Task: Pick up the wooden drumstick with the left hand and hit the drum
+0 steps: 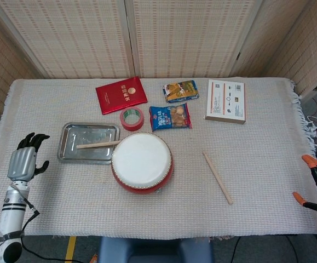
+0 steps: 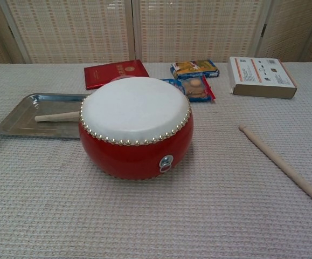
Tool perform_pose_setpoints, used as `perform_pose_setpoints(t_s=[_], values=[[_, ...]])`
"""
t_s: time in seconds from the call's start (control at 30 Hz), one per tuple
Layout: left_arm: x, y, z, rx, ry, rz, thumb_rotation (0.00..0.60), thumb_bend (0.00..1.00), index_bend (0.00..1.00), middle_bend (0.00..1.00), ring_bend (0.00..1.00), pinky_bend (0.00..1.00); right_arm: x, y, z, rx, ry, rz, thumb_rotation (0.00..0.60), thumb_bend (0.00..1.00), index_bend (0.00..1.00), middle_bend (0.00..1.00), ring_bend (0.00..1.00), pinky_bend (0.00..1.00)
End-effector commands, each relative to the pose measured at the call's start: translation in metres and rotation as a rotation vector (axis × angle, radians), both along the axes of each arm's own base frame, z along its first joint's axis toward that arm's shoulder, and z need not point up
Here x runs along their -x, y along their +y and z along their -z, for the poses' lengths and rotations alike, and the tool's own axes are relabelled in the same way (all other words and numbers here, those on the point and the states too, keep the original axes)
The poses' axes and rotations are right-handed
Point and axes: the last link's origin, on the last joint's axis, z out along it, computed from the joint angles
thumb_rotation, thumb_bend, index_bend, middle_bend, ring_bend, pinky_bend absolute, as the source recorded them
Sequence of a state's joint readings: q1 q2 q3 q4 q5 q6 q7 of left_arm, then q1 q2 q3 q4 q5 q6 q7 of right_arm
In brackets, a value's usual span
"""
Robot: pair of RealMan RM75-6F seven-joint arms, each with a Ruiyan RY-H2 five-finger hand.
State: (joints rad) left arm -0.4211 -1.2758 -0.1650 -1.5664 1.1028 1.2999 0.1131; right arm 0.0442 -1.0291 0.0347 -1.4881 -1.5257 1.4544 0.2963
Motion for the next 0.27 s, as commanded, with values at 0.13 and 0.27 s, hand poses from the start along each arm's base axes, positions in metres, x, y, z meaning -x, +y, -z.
perform_pose_setpoints(t_s=[0.13, 0.27], values=[[0.010, -0.064, -0.010, -0.039, 0.023, 0.048, 0.600, 0.27, 0.23, 0.16, 0.07, 0.14, -0.004, 0.002, 0.013, -0.018, 0.007, -0.032, 0.600, 0.23, 0.05, 0.07, 0.00, 0.00], [0.012, -0.088, -0.007, -0.020, 0.035, 0.062, 0.600, 0.27, 0.23, 0.16, 0.07, 0.14, -0.007, 0.006, 0.022, -0.013, 0.015, -0.040, 0.600, 0.23, 0.05, 0.07, 0.00, 0.00]])
